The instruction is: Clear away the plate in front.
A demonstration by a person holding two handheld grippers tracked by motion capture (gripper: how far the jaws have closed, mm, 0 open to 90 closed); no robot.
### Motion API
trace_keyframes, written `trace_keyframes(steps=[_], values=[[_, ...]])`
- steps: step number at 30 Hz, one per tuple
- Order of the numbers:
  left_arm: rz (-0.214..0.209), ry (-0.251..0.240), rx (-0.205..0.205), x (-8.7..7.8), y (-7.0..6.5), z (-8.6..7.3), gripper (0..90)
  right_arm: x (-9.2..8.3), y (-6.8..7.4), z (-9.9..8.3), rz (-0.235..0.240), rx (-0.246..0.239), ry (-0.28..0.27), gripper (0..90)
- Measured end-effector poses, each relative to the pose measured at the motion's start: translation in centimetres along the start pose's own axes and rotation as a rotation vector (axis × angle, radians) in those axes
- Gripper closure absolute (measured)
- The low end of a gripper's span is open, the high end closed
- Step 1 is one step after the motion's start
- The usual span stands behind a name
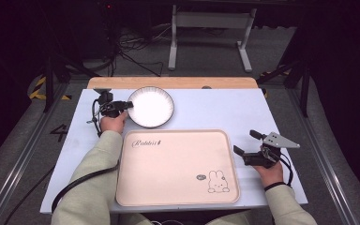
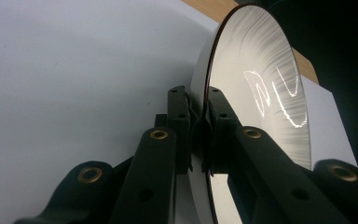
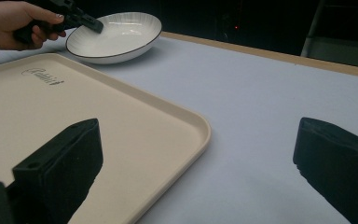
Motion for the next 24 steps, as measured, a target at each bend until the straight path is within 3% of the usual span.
trace_keyframes(steps=[2, 4, 11, 19, 24], values=[[-0.031, 0.0, -0.009, -0.3, -0.3, 0.1, 81.9, 0.0, 0.0, 0.0, 0.0, 0.001, 0.0, 2.1], [-0.03, -0.008, 0.009, -0.5, -0.6, 0.2, 81.2, 0.0, 0.0, 0.0, -0.001, 0.003, 0.001, 2.0], [0.001, -0.034, 0.112, -1.9, -2.0, 0.8, 81.1, 0.0, 0.0, 0.0, 0.0, 0.004, 0.001, 1.9], [-0.04, -0.042, 0.124, -3.4, -3.1, 1.1, 80.9, 0.0, 0.0, 0.0, 0.002, 0.005, 0.002, 1.9], [-0.042, -0.048, 0.166, -4.3, -3.8, 1.2, 80.9, 0.0, 0.0, 0.0, 0.001, 0.002, 0.002, 1.8]])
Point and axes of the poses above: each handheld gripper's, and its own axes: x roughly forward along the jaws, z roughly out of its top, y roughly to its left, the point moved 6 cm from there along x, roughly forward along the jaws, and after that the axes turned 3 degrees about -y, right-handed, at the moved point
